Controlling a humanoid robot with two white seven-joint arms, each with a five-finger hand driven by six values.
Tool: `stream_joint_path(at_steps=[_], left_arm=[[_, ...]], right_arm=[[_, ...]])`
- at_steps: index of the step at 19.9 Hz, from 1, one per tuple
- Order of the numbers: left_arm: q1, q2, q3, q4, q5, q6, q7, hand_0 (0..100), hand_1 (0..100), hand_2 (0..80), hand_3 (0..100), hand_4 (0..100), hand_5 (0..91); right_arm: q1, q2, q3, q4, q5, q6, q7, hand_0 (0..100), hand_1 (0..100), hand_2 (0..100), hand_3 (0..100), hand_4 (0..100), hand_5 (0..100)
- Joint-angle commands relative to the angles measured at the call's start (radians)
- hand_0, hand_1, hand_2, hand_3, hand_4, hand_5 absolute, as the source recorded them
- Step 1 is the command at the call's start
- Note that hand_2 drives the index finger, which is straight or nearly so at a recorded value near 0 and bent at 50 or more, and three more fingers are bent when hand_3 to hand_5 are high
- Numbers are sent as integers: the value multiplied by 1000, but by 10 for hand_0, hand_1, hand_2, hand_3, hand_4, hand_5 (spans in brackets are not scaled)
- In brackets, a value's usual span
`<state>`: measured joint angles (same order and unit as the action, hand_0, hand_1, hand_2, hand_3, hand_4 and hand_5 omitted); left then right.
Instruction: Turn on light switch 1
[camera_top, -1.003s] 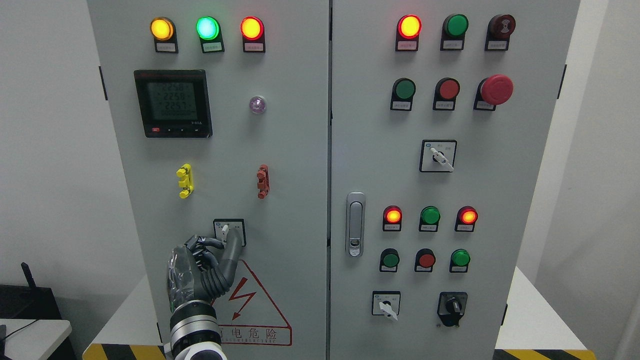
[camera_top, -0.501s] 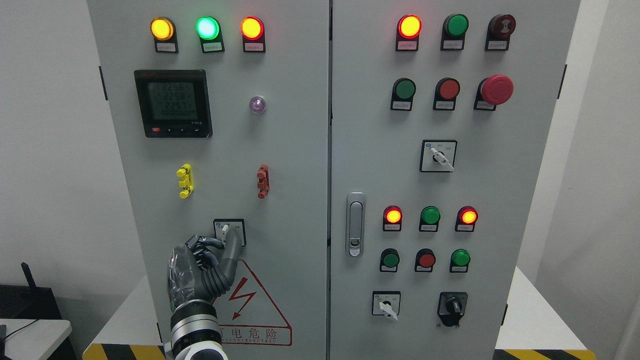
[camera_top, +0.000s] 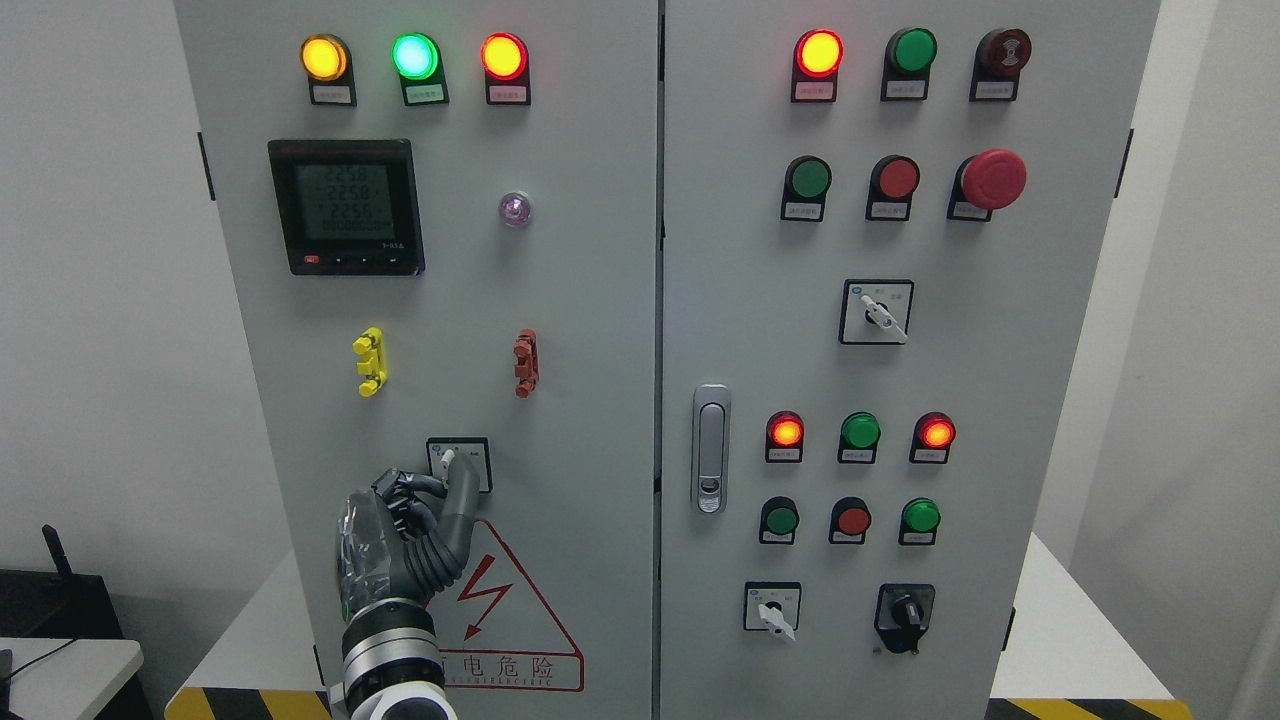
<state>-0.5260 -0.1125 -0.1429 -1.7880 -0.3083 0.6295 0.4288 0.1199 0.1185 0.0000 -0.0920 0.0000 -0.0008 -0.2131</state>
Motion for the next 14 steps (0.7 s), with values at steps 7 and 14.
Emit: stream_joint_path(at_steps=[7,14], left_arm=[[0,-1,-1,1,-2,1,-1,649,429,615,1000,1000,865],[1,-1,0,-1,-2,-1,-2,683,309,620,1000,1000,864]], right_arm=[[0,0,23,0,5,1,0,120,389,0,0,0,0],[0,0,23,0,5,1,0,120,389,0,0,0,0]])
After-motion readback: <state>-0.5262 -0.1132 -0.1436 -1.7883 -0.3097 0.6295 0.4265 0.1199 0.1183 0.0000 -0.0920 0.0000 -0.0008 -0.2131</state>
